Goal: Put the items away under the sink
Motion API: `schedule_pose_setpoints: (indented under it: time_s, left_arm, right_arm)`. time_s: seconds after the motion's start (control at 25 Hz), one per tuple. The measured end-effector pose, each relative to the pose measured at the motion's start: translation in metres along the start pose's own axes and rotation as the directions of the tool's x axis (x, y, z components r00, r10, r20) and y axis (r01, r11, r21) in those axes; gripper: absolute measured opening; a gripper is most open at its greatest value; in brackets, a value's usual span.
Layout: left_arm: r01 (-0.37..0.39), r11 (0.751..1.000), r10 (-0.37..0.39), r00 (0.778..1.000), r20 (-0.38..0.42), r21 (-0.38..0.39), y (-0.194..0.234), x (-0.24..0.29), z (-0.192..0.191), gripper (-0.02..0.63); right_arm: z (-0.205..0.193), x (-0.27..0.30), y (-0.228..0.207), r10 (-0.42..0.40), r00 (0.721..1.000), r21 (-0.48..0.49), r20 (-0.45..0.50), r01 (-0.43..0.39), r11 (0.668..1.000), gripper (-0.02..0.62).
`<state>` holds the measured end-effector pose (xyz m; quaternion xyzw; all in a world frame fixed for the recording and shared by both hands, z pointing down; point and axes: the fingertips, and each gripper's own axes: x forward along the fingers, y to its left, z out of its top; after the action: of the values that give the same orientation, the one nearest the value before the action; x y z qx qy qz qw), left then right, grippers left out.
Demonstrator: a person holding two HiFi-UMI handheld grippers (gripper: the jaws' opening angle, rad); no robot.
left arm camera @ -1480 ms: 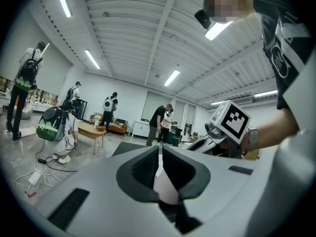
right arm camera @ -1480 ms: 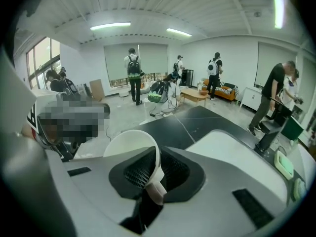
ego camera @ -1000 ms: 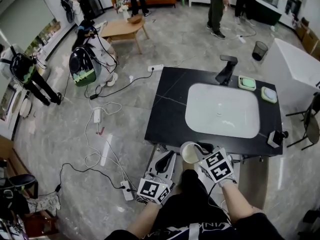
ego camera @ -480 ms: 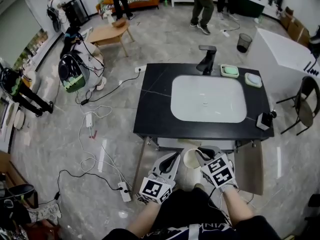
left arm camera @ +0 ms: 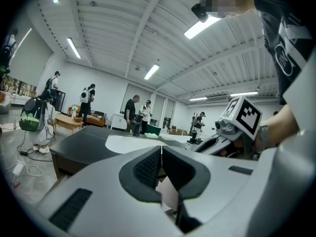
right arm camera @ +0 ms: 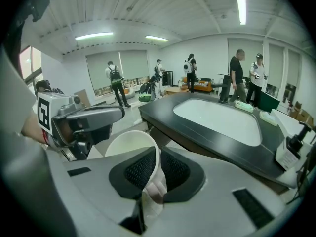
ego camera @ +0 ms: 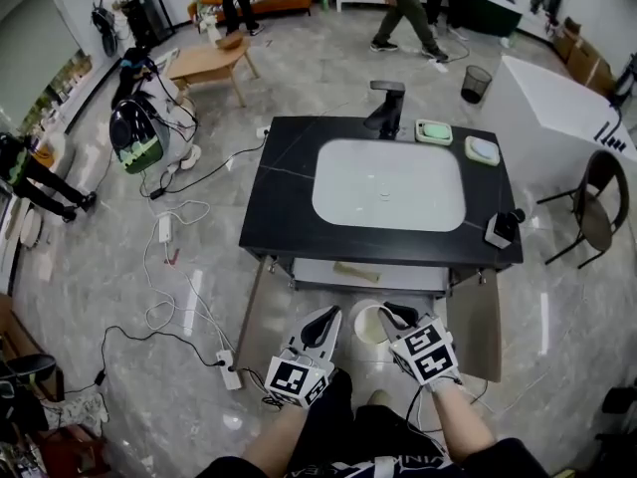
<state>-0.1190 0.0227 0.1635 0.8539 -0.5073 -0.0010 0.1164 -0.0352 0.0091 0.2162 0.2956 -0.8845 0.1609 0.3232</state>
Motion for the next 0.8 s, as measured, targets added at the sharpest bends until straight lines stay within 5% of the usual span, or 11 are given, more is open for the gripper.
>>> schedule_pose_setpoints:
  time_s: [0.4, 0.8]
  left_arm:
    - [0.024, 0.998, -0.025, 0.999, -0.029, -0.053, -0.087, -0.001, -0.062, 0.011]
    - [0.055, 0.997, -0.059, 0.996, -0.065, -0.062, -0.124, 0.008, -0.134, 0.011]
  right_arm:
    - [-0.100, -0.052, -0.007, -0.037, 0.999, 0.091, -0.036, 0.041, 0.995, 0.054]
    - [-0.179, -0.051, -0.018, -0.067, 0.997, 0.176, -0.043, 0.073, 0.982, 0.053]
